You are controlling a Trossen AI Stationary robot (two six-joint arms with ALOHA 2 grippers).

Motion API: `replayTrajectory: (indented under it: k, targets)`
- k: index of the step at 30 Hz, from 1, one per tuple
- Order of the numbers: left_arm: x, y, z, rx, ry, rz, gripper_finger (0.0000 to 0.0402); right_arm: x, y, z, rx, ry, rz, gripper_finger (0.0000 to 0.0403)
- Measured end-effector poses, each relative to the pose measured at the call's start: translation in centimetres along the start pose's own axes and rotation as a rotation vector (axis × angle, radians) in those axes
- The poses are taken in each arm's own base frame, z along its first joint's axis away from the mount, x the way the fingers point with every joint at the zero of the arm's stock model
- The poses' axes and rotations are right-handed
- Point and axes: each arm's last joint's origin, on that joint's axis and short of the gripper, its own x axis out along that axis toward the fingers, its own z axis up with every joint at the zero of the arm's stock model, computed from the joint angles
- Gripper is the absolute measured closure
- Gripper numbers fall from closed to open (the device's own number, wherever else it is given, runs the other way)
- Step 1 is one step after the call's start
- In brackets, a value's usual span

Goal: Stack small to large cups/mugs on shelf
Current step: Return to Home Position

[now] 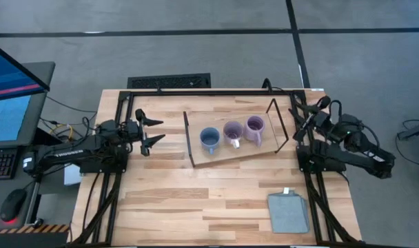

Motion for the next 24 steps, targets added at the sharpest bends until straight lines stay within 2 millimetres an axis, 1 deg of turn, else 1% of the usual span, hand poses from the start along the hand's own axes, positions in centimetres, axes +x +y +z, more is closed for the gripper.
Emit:
replayTrajectory:
  k: [6, 9, 17, 24]
  targets:
    - [0.0, 0.4, -0.1, 0.027, 0.009, 0.037, 0.0145, 0.6, 0.0, -1.3, -0.030, 0.087, -0.135, 0.0248]
    - [-0.1, 0.6, -0.1, 0.027, 0.011, 0.050, 0.0145, 0.9, -0.1, -2.1, -0.018, 0.126, -0.229, 0.0249]
    - [-0.1, 0.6, -0.1, 0.027, 0.010, 0.042, 0.0145, 1.8, -0.7, -3.6, -0.011, 0.118, -0.439, 0.0248]
    - [-0.1, 0.6, -0.2, 0.031, 0.023, 0.036, 0.0145, 2.2, -1.2, -4.9, -0.021, 0.139, -0.472, 0.0250]
